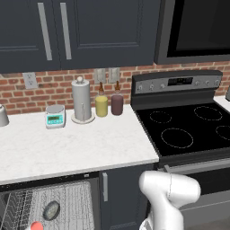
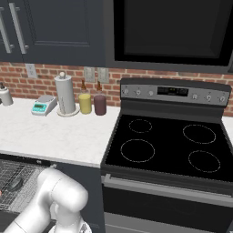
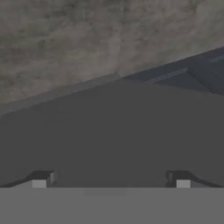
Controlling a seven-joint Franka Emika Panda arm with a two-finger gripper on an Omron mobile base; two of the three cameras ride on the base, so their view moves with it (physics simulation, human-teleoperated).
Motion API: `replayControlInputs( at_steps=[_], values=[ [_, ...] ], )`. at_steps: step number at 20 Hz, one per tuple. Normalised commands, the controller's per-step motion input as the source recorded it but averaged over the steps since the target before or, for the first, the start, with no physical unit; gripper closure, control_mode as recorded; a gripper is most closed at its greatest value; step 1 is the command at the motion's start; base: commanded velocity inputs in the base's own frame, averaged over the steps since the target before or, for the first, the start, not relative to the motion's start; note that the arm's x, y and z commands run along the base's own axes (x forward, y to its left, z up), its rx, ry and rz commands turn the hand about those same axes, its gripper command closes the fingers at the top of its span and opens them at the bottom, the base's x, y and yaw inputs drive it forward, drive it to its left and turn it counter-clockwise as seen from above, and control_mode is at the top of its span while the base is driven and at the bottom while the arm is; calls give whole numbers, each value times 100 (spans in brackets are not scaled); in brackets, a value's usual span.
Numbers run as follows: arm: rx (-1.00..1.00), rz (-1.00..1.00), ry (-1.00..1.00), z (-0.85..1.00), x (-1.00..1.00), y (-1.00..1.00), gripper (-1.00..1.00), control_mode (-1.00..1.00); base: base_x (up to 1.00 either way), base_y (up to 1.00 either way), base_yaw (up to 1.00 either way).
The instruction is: Pick up the cup and bowl from the counter, place them in the dishwasher, and close the dishwasher door.
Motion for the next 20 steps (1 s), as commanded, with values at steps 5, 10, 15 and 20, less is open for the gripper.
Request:
replayControlInputs(
  at_steps=[5,10,15,20],
  values=[
    [0,0,-17,-2,72,-28,-100,-100,0,0,0],
    [0,0,-16,-1,69,-41,-100,-100,0,0,0],
    [0,0,-22,2,73,-36,-100,-100,0,0,0],
    [0,0,-17,1,99,-48,-100,-100,0,0,0]
  ],
)
